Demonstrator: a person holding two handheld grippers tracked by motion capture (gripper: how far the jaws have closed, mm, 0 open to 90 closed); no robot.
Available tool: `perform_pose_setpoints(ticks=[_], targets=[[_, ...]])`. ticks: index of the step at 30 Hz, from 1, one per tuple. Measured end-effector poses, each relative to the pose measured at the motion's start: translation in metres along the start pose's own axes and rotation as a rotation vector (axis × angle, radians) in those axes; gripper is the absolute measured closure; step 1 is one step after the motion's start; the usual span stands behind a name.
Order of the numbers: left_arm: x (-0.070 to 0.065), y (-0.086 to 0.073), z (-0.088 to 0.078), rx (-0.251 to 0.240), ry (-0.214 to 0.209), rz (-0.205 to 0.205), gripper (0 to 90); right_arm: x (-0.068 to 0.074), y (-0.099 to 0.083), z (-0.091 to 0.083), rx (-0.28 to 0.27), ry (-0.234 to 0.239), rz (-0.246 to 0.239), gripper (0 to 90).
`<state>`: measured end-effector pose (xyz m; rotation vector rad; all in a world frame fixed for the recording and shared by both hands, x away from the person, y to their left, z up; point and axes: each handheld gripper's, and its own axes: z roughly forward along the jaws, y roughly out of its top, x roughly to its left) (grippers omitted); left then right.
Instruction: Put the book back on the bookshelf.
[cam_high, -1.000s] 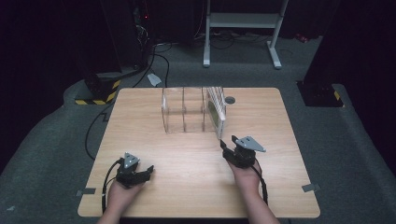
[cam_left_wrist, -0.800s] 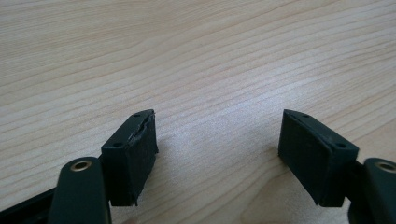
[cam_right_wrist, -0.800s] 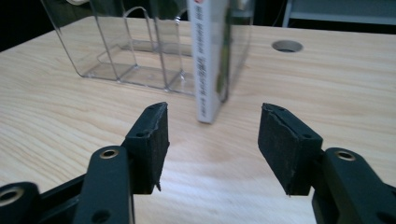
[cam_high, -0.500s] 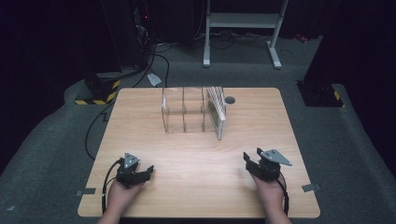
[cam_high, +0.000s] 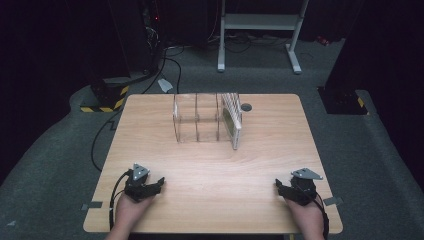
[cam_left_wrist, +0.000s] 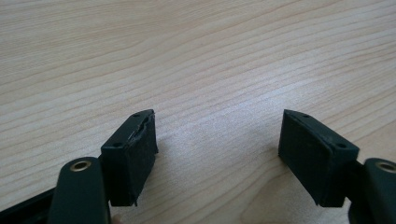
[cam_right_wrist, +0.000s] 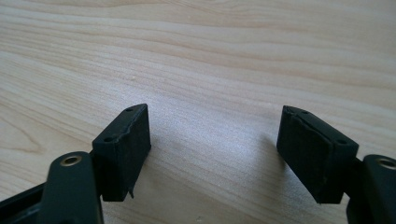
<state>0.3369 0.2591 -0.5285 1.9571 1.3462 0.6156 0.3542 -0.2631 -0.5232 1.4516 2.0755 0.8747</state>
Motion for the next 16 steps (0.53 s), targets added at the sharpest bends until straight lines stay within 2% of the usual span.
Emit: perform_pose_setpoints(ticks=[2,7,16], targets=[[-0.0001,0.0000,0.0000,0.000,0.001,-0.001,27.7,-0.0007,0.0009,0.0011,0.000,0.002,-0.004,24.6],[-0.0003,0.0001,0.0000,0.000,0.002,-0.003,27.8,0.0018,0.0029,0.0034,0.000,-0.029,0.023,23.8],[-0.0006,0.0002,0.0003,0.001,-0.003,0.000,26.6,0.0015,0.0030,0.0034,0.001,-0.030,0.020,23.8]])
